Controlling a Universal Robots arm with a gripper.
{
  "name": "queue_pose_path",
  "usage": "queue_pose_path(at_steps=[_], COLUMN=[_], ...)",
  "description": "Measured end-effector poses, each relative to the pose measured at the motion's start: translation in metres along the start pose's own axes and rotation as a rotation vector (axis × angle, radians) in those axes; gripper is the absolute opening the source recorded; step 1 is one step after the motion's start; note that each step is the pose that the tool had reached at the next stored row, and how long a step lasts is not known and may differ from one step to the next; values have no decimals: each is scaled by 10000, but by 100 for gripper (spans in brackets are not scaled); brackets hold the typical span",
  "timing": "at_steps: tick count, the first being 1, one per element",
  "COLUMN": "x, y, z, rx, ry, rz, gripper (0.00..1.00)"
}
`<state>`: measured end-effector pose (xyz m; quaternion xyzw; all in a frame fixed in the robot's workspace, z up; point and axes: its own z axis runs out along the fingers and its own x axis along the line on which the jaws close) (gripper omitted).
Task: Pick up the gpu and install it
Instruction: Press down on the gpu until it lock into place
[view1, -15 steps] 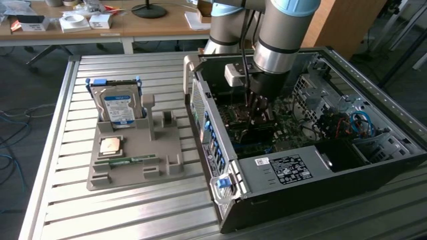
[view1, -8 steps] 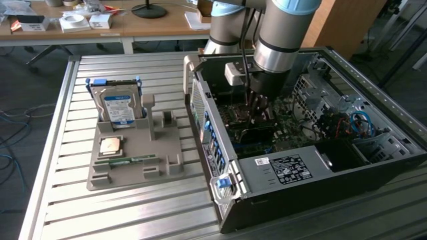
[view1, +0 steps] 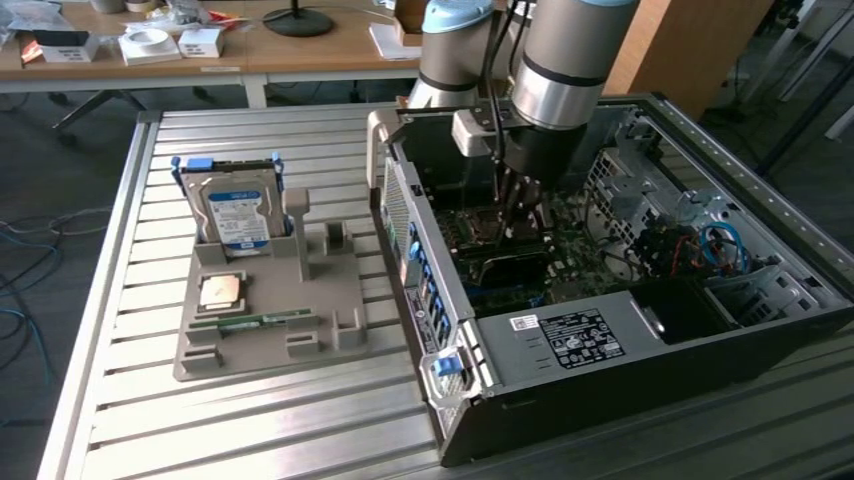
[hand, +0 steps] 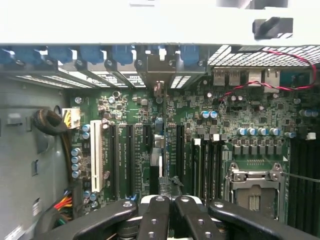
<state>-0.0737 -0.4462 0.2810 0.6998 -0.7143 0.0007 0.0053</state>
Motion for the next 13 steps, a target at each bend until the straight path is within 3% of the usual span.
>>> queue_pose_path(at_steps=[6,13], x=[0,1], y=[0,1], z=[-60,-64], rx=[0,-1], ry=[-1,0], rz=[0,1], gripper=[11,11])
